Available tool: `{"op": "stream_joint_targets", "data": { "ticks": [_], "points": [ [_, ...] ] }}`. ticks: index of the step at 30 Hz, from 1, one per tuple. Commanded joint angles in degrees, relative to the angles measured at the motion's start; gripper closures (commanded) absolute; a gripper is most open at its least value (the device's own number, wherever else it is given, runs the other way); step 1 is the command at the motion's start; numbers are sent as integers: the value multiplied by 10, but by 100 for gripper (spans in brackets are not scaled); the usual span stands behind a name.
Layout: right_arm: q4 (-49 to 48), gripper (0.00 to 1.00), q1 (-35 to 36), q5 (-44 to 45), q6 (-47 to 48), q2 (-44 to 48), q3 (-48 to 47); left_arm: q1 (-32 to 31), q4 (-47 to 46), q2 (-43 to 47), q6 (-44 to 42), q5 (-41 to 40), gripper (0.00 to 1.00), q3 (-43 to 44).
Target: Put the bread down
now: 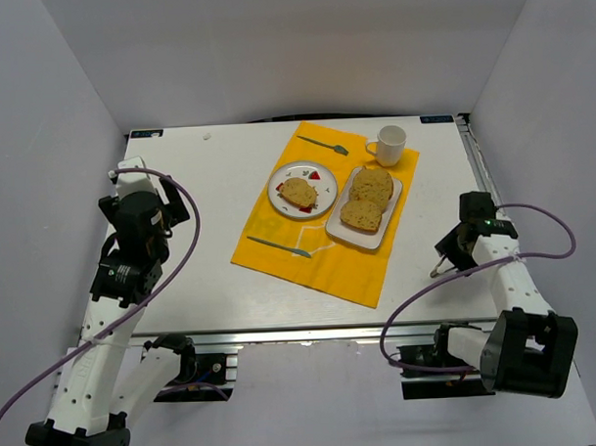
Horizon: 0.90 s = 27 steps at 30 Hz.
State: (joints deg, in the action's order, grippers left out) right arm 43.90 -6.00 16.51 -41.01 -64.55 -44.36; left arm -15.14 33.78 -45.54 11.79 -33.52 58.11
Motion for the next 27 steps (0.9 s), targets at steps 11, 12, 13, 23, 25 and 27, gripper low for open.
{"op": "stream_joint_targets", "data": {
  "ticks": [11, 12, 13, 23, 25, 27],
  "points": [
    [-82, 26, -2, 0, -60, -71, 75, -2, -13, 5, -8, 4, 2, -3],
    [-82, 17, -2, -1, -61, -72, 75, -2, -13, 4, -8, 4, 2, -3],
    [-82, 14, -2, -5, -59, -72, 75, -2, -11, 3, -11, 2, 2, -3],
    [47, 11, -1, 17, -14, 41, -68, -2, -11, -13, -12, 7, 2, 7],
    [71, 11, -1, 17, 14, 58, -133, -2, -13, -19, -12, 7, 2, 12],
    [108, 11, -1, 12, 26, 70, -178, -2, -14, -26, -13, 9, 2, 17]
  ]
}}
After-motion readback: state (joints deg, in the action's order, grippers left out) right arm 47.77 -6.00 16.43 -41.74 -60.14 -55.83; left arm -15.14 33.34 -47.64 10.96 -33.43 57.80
